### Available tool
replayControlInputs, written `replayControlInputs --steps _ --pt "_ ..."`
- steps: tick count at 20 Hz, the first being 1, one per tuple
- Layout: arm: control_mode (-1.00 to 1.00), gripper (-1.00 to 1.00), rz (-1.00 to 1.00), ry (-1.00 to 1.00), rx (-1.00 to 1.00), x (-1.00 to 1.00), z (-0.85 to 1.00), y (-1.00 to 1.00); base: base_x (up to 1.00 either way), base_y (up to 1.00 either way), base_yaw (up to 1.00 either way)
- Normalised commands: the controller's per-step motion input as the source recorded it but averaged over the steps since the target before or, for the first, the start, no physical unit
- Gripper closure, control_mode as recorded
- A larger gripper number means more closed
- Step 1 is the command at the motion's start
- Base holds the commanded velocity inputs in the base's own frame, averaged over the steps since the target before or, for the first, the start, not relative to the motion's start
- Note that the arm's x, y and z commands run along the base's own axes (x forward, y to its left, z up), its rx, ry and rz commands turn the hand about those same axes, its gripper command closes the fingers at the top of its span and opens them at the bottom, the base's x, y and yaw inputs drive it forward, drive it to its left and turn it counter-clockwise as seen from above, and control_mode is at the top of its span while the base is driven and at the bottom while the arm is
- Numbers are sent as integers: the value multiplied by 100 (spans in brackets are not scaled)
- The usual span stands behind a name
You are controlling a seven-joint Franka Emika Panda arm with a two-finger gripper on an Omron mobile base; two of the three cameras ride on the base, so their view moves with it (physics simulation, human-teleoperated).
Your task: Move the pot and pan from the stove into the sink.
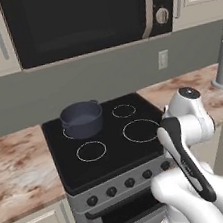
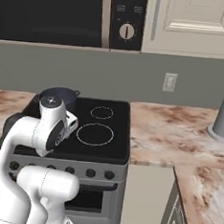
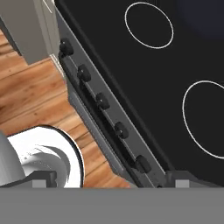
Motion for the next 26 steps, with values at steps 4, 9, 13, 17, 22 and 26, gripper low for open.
replayControlInputs --steps 4,9,13,17,22,26 --pt "-100 -100 -11 -5 -3 48 -5 47 0 0 0" --pt "-100 -100 -34 -2 3 28 0 35 0 0 0" --pt "-100 -100 -41 -4 15 0 0 6 0 0 0" --pt "-100 -100 -38 -2 25 -2 9 -2 0 0 0" --pt "-100 -100 -32 -1 33 -4 24 -16 0 0 0" --pt "-100 -100 -23 0 39 -9 26 -32 0 0 0"
